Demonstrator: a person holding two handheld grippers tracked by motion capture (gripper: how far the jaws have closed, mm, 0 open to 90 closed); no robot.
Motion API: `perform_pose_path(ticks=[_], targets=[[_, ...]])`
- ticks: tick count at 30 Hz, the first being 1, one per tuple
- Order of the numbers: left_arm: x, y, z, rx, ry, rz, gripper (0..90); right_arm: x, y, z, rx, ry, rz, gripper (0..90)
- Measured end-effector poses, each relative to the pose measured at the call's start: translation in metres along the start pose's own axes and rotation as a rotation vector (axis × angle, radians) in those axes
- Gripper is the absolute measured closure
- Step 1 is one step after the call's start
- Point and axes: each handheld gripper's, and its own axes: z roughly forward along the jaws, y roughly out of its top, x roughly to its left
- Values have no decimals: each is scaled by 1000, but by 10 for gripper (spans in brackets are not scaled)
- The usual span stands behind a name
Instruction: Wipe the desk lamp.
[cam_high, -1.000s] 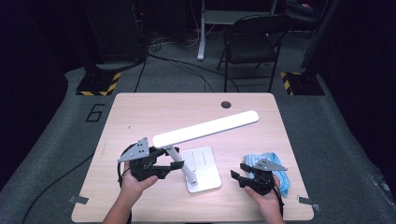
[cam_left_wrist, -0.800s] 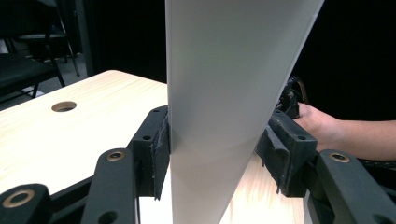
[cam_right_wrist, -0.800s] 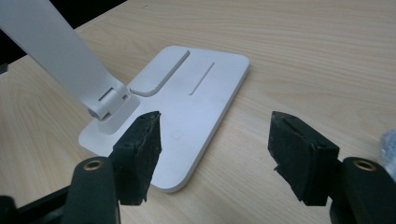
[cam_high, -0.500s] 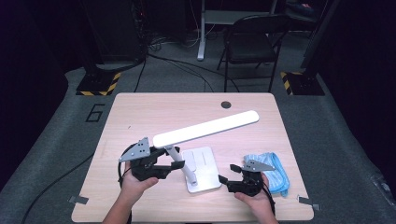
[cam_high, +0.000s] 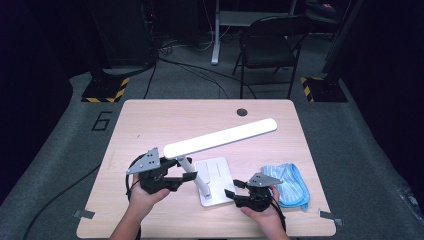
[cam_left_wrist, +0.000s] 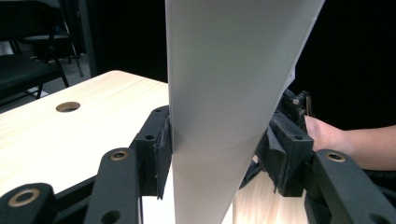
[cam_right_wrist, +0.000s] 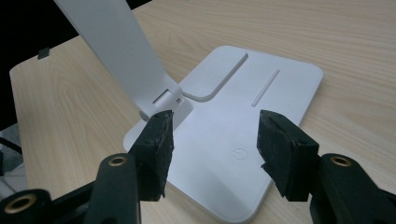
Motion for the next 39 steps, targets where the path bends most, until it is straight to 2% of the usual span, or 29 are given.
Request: perform_pose_path(ticks=[1, 3, 5, 12, 18, 26, 28, 29, 32, 34, 36, 39], targets=[[0, 0, 0, 0, 2, 0, 491, 2, 0, 2, -4, 5, 3, 453], [0, 0, 0, 0, -2, -3, 504, 5, 0, 5, 23, 15, -6, 455], [0, 0, 0, -1, 4, 10, 509, 8, 0, 7, 22, 29, -6, 469], [0, 0, 2, -1, -5, 13, 512, 21, 0, 21, 48, 62, -26, 492], [0, 0, 6, -7, -7, 6, 510, 29, -1, 31, 50, 82, -46, 492], [0, 1, 7, -1, -18, 6, 501, 38, 3, 46, 60, 62, -75, 490], [0, 1, 7, -2, -28, 7, 479, 39, 3, 48, 67, 58, -70, 491], [-1, 1, 7, -3, -31, 3, 472, 37, 3, 49, 65, 61, -88, 494], [-2, 1, 6, 4, -38, 15, 468, 35, 2, 49, 56, 43, -57, 510], [-3, 1, 7, 2, -47, 18, 467, 31, 2, 48, 64, 65, -58, 517], [-4, 1, 7, 4, -50, 20, 467, 30, 2, 47, 59, 60, -56, 550], [-6, 1, 9, -1, -58, 22, 467, 28, 3, 45, 63, 77, -53, 632]])
